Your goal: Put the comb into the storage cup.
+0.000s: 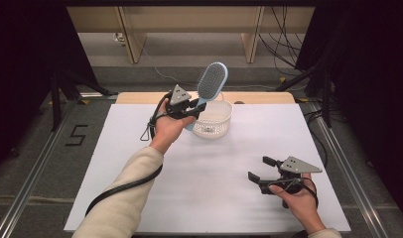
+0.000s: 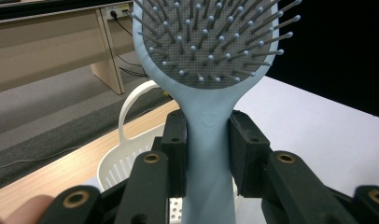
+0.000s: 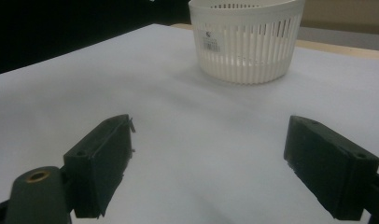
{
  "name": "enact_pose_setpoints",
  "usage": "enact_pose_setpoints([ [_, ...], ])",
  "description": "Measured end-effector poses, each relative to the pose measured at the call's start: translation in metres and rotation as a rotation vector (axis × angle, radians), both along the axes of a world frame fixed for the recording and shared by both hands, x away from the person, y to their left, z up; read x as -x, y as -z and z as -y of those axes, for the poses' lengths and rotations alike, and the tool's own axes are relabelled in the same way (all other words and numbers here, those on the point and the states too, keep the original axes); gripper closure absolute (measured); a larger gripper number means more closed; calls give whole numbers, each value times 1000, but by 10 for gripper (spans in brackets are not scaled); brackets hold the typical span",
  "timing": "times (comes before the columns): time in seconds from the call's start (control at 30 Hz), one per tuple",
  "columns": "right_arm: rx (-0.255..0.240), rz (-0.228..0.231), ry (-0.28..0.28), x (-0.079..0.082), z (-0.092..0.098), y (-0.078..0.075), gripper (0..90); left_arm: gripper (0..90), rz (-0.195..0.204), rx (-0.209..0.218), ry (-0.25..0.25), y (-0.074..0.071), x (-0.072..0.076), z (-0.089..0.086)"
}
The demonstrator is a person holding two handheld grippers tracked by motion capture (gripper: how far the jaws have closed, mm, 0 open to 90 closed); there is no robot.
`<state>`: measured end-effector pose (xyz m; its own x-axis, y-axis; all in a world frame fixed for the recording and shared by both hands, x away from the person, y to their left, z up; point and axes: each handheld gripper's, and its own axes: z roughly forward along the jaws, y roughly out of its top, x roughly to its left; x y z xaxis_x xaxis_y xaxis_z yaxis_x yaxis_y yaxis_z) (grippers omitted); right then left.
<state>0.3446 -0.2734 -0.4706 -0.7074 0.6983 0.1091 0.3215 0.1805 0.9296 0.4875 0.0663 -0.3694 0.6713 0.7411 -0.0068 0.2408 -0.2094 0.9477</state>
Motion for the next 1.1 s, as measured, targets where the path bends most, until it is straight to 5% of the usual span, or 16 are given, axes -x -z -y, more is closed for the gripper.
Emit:
enact_pose_setpoints([
  [1.1,0,0,-1,0,0,0,161,696,-12,-13,-5,2,-13,2],
])
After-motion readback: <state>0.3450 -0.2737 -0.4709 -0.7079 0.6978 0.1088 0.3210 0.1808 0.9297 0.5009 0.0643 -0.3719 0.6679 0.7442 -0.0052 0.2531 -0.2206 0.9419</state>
